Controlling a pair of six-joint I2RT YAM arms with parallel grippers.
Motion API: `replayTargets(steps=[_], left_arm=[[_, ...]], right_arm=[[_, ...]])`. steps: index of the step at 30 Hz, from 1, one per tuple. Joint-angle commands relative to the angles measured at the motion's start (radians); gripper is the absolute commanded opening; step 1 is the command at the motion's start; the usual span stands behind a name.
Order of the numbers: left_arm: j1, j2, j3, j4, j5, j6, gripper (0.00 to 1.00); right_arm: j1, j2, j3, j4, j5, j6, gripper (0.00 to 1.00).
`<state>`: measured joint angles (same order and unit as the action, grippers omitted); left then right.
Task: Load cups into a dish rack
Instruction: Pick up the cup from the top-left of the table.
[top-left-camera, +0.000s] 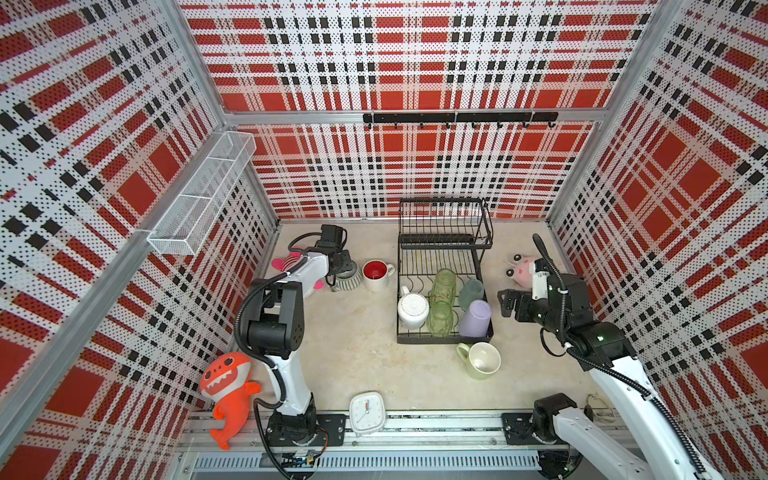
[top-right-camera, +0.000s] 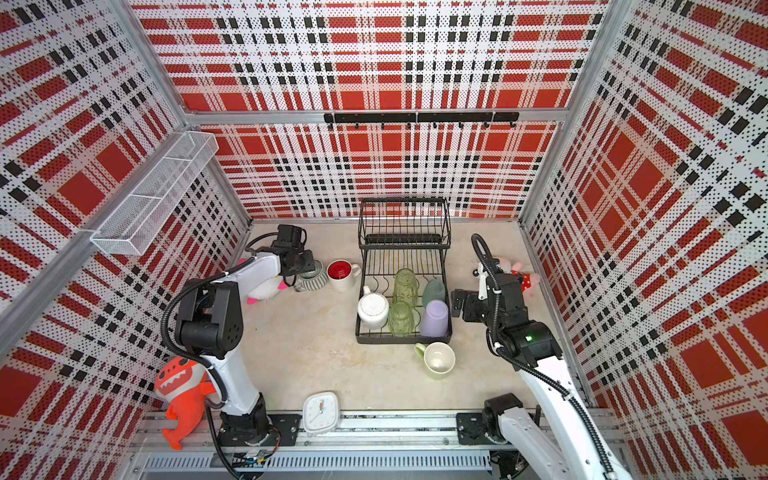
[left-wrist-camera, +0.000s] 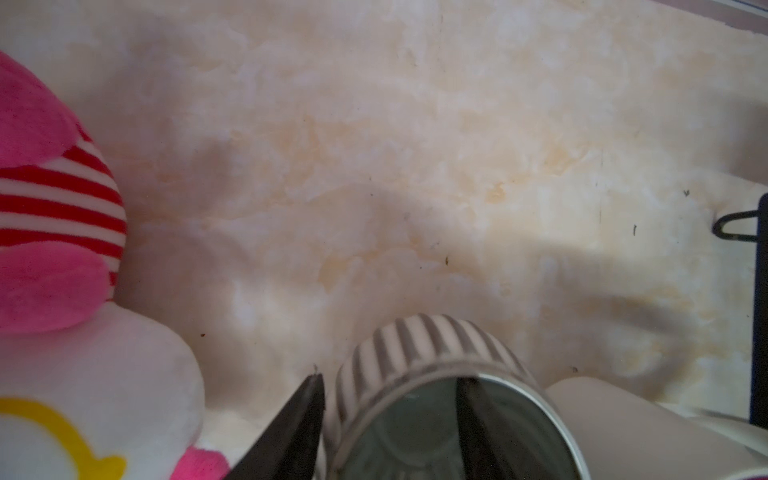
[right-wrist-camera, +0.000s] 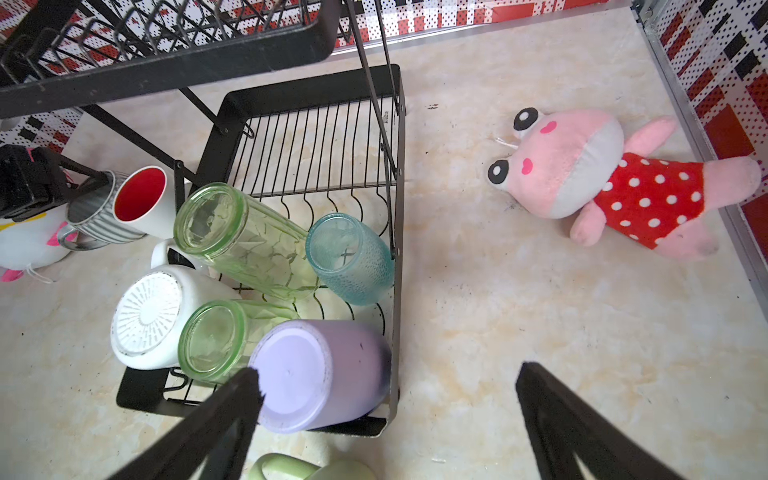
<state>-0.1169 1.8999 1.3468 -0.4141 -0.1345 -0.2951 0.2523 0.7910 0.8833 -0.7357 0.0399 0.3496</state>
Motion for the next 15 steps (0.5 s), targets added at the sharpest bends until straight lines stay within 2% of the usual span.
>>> replayTargets(steps=[1,4,6,15], left_arm=[[-0.007,-0.002,-0.003,-0.018,-0.032,0.024,0.49],[-0.01,-0.004,-0.008,-0.03,-0.033,0.027,0.43],[-0.013,-0.008,-0.012,-0.045,-0.039,0.022,0.35],[-0.021,-0.016,-0.07,-0.064,-0.037,0.022,0.34]], right_arm=[[-0.006,-0.016,-0.008,0.006,-0.002,0.006,1.0],[-0.006,-0.015,-0.007,0.004,-0.003,0.006,1.0],[-0.006,-0.017,-0.009,0.005,-0.005,0.006,1.0],[-0.005,-0.028,-0.031,0.015,-0.018,0.011,1.0]])
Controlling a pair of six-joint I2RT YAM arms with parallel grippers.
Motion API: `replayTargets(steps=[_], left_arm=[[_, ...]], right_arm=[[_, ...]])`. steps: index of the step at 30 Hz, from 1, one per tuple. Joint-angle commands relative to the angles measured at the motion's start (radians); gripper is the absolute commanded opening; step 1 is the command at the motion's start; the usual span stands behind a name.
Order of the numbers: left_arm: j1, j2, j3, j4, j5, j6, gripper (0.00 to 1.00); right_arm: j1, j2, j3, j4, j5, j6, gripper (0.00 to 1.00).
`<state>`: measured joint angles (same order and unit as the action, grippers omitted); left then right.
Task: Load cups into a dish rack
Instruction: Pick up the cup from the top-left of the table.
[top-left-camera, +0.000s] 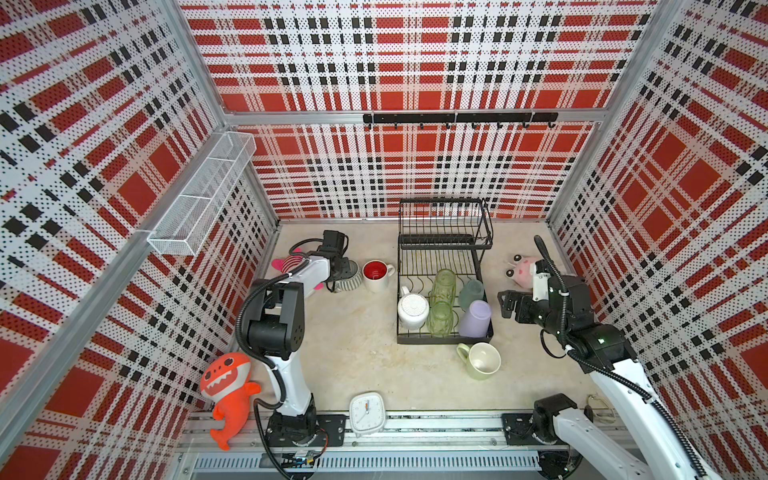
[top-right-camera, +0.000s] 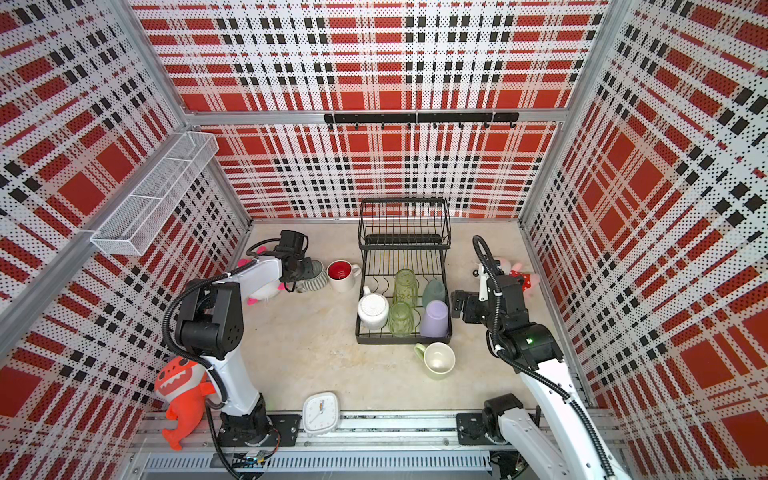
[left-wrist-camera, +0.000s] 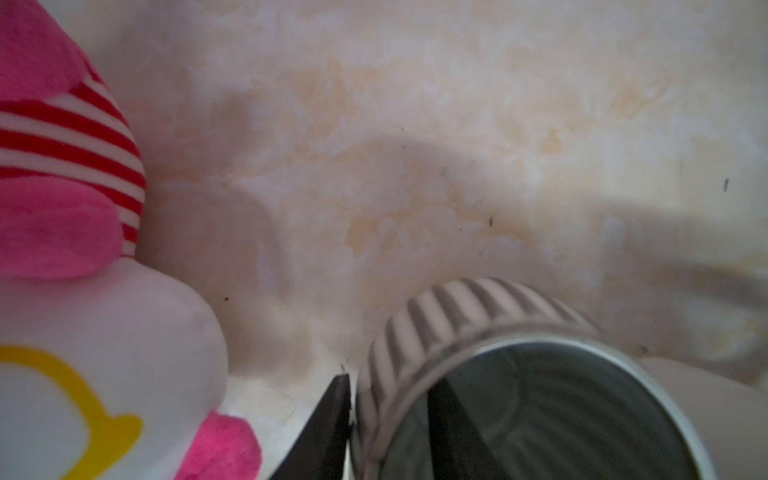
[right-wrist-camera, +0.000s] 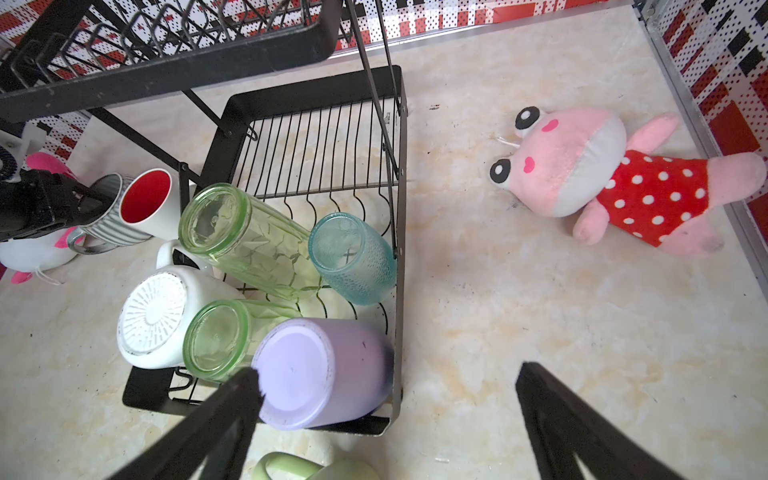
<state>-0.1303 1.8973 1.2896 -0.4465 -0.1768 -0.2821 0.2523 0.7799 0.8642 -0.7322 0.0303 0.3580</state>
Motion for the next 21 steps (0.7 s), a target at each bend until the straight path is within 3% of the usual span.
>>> replayTargets(steps=[1,5,14,21], left_arm=[[-0.009,-0.012,-0.013,-0.036,0.006,0.01,0.32],[-0.012,-0.038,-0.018,-0.051,-0.012,0.011,0.15],[0.002,-0.159,-0.054,-0.056,0.04,-0.001,0.0],[0.009,-0.217,-0.107,-0.055,0.09,-0.007,0.0]], right_arm=[[-0.006,-0.018,-0.013,0.011,-0.011,0.004,1.0],[-0.005,-0.023,-0.025,0.014,-0.023,0.003,1.0],[-0.005,-0.02,-0.043,0.026,-0.07,-0.007,1.0],[-0.005,0.001,-0.04,0.045,-0.112,0.0,1.0]])
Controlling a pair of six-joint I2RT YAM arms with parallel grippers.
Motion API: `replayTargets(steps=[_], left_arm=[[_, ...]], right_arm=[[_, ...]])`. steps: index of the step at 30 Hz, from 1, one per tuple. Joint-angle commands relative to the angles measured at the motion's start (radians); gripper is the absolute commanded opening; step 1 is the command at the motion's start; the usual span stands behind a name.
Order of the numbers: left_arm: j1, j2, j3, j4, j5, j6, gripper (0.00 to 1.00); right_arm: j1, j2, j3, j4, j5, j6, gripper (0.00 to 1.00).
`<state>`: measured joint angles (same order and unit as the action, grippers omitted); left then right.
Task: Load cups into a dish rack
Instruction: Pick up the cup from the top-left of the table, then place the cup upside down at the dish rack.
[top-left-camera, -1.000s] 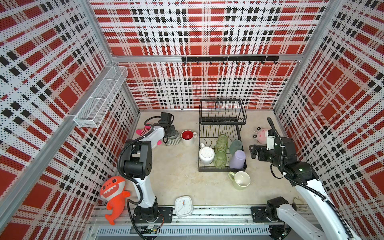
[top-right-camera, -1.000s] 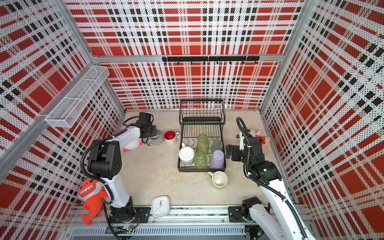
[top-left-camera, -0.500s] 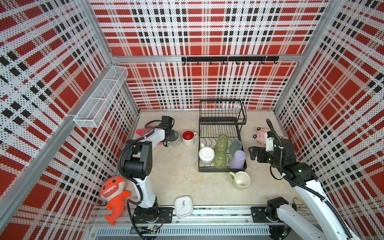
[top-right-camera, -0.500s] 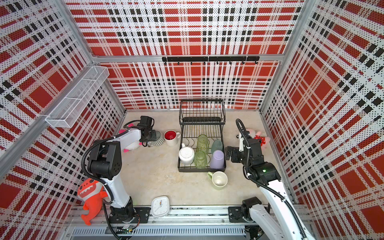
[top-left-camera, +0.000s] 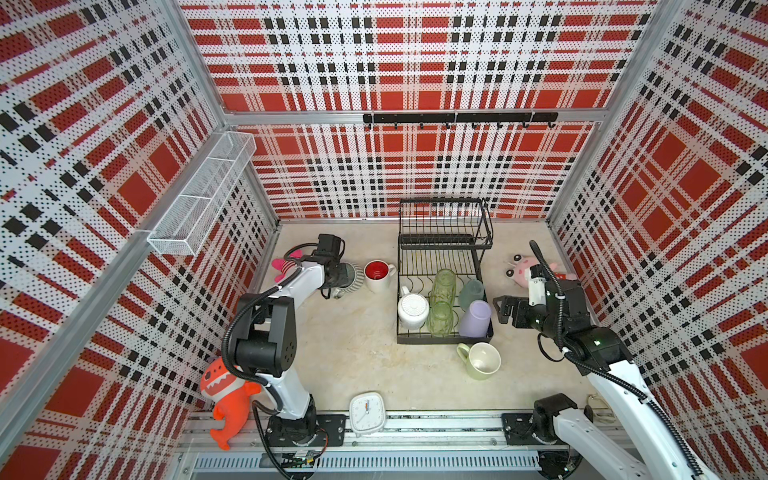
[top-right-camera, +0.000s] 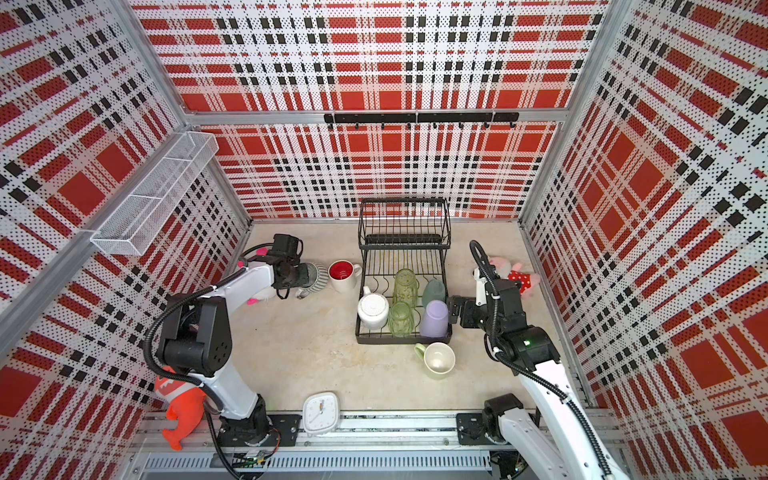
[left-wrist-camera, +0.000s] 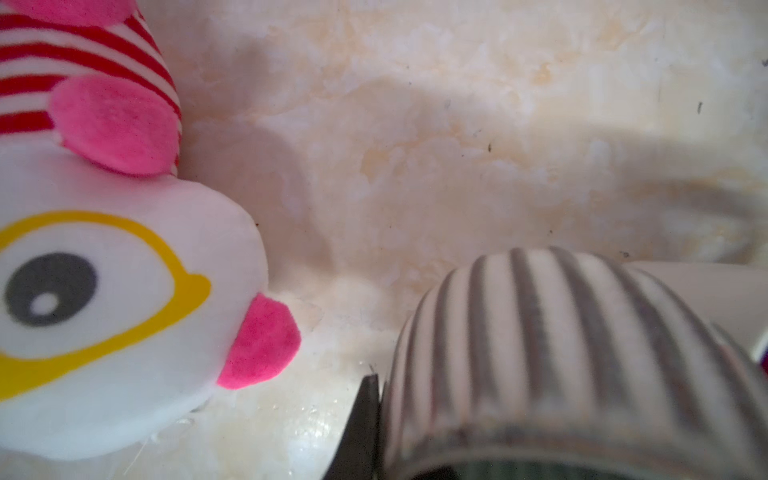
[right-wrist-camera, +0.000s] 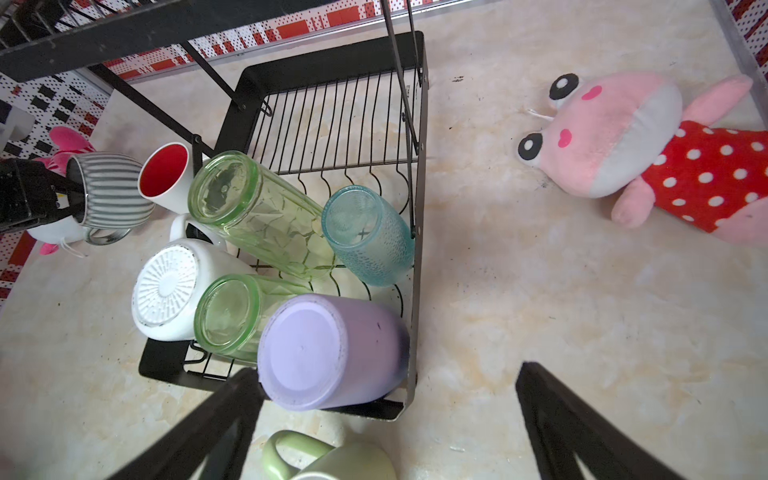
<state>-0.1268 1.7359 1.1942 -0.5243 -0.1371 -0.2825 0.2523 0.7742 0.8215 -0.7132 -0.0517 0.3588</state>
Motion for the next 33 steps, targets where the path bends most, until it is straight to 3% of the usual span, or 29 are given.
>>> replayTargets(steps=[1,4,10,15,18,21,26,30,33], left_arm=[[0.007,-0.065,-0.019,0.021,0.06,-0.007,0.0],[0.003,-0.118,-0.037,0.02,0.135,-0.019,0.0],[-0.033,-0.3,-0.065,0.02,0.284,-0.05,0.0],[-0.107,-0.438,-0.066,0.019,0.348,-0.062,0.0],[-0.203,-0.477,-0.057,0.02,0.434,-0.06,0.0],[-0.314,-0.481,-0.029,0.034,0.514,-0.077,0.0],[-0.49,-0.46,0.041,0.066,0.525,-0.123,0.0],[-0.521,-0.47,0.024,0.23,0.666,-0.235,0.0],[-0.527,-0.488,0.003,0.357,0.736,-0.314,0.0]], right_arm=[[-0.006,0.011,0.002,0.029,-0.044,0.0,1.0],[-0.005,0.029,0.002,0.044,-0.125,0.004,1.0],[0.022,0.068,0.005,0.119,-0.423,0.02,1.0],[0.175,0.083,0.054,0.158,-0.417,0.022,0.99],[0.246,0.092,0.08,0.194,-0.456,0.023,0.99],[0.3,0.048,0.06,0.272,-0.408,0.001,0.98],[0.312,-0.063,-0.049,0.462,-0.46,-0.033,0.98],[0.316,-0.144,-0.205,0.708,-0.569,0.002,0.98],[0.326,-0.26,-0.333,0.886,-0.529,-0.052,0.98]])
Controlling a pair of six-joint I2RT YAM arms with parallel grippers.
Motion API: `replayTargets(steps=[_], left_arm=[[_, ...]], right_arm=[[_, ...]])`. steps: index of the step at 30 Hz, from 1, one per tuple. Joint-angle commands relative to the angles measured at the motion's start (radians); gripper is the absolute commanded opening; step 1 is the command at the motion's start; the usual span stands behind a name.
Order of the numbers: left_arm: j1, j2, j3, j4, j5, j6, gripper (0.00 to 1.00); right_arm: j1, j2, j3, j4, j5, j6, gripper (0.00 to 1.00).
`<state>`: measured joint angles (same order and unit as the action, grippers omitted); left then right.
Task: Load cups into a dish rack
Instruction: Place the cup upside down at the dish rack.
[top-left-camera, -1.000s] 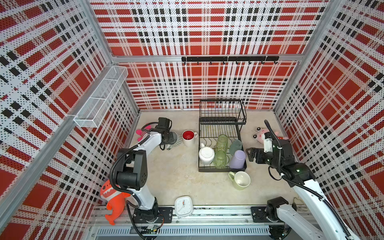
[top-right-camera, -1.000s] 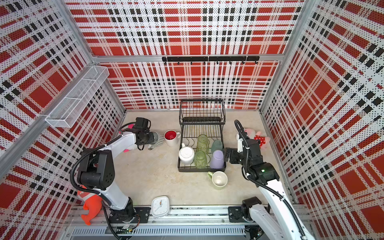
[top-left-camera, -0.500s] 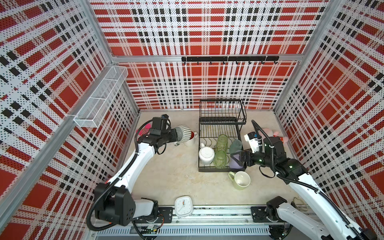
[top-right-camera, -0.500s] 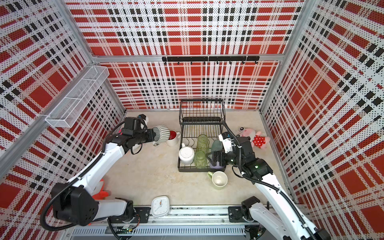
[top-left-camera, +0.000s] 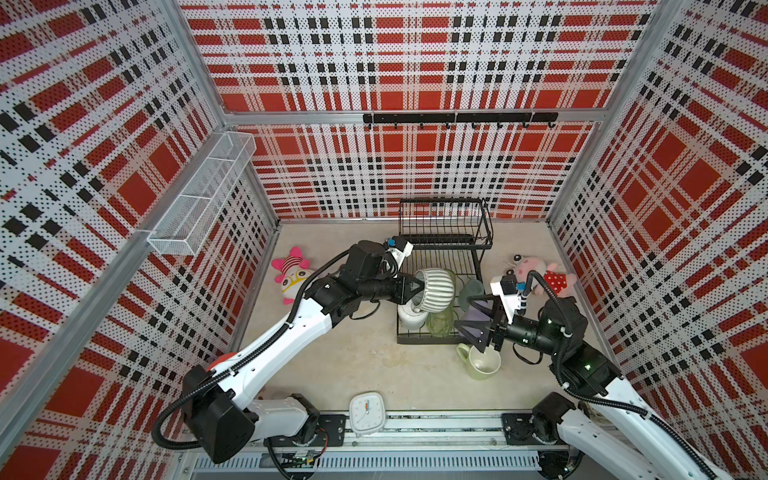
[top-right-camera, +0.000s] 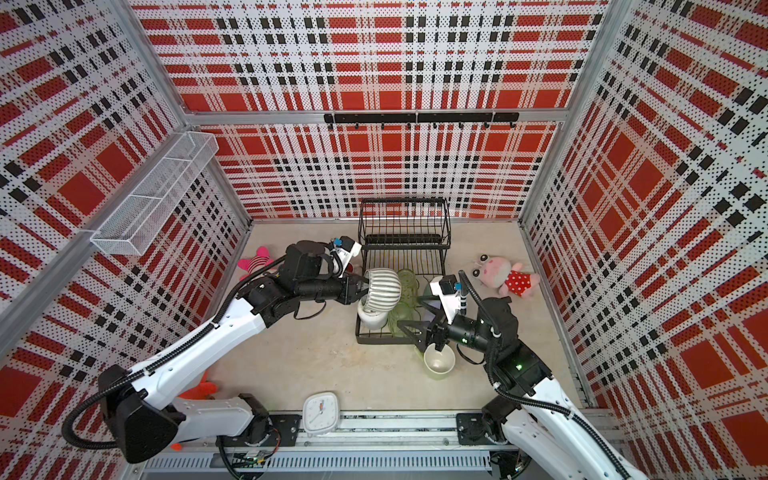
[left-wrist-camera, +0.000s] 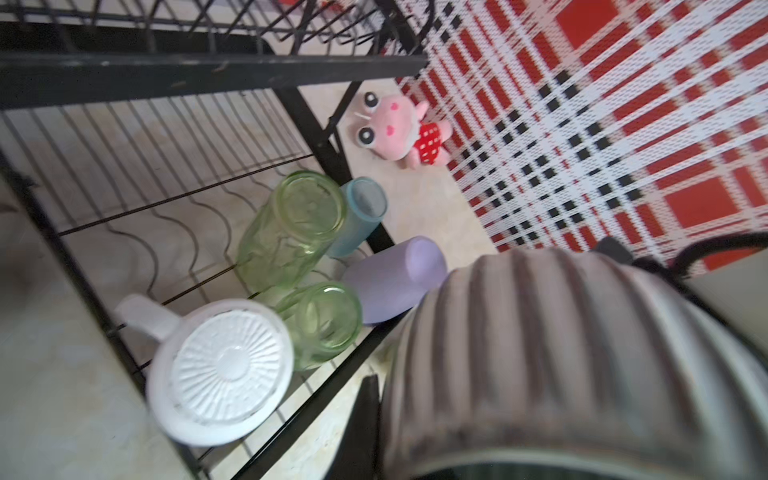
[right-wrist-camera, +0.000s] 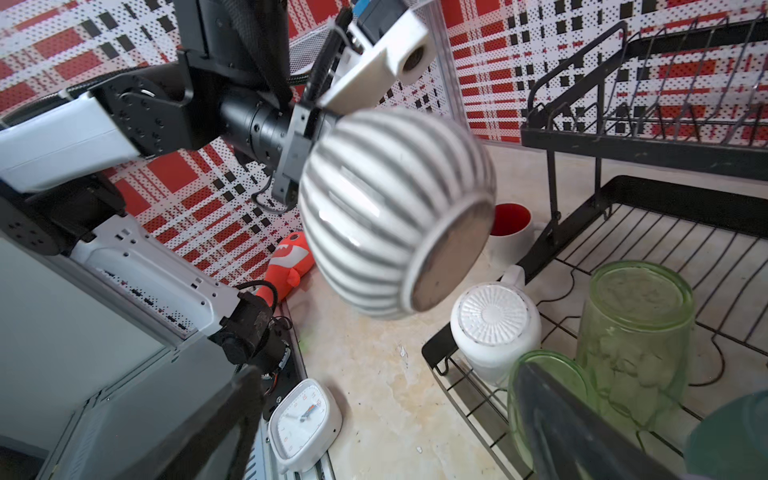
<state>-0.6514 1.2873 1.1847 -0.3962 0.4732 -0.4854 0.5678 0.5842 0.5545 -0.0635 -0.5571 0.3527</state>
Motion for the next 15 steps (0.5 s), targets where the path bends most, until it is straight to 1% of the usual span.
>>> replayTargets(steps=[1,3,5,8,11,12,15], left_arm=[[-0.006,-0.044,0.011,0.26,0.145,-0.131,0.0],[-0.023,-0.051,0.01,0.295,0.155,-0.157,0.0],[-0.053,-0.054,0.008,0.335,0.164,-0.173,0.0],[-0.098,-0.057,-0.009,0.425,0.18,-0.218,0.0],[-0.117,-0.062,-0.041,0.543,0.216,-0.274,0.0],[-0.117,-0.063,-0.051,0.578,0.228,-0.301,0.0],[-0.123,-0.07,-0.051,0.604,0.219,-0.33,0.0]], right_arm=[[0.01,-0.102,-0.093,0.272,-0.002,-0.065,0.98],[0.01,-0.128,-0.111,0.294,0.002,-0.113,0.97],[0.01,-0.107,-0.109,0.321,-0.021,-0.121,0.95],[0.011,-0.034,-0.107,0.42,-0.059,-0.059,0.85],[0.012,0.032,-0.1,0.521,-0.071,-0.002,0.7],[0.011,0.051,-0.09,0.531,-0.074,0.01,0.69],[0.012,0.087,-0.08,0.586,-0.093,0.035,0.68]])
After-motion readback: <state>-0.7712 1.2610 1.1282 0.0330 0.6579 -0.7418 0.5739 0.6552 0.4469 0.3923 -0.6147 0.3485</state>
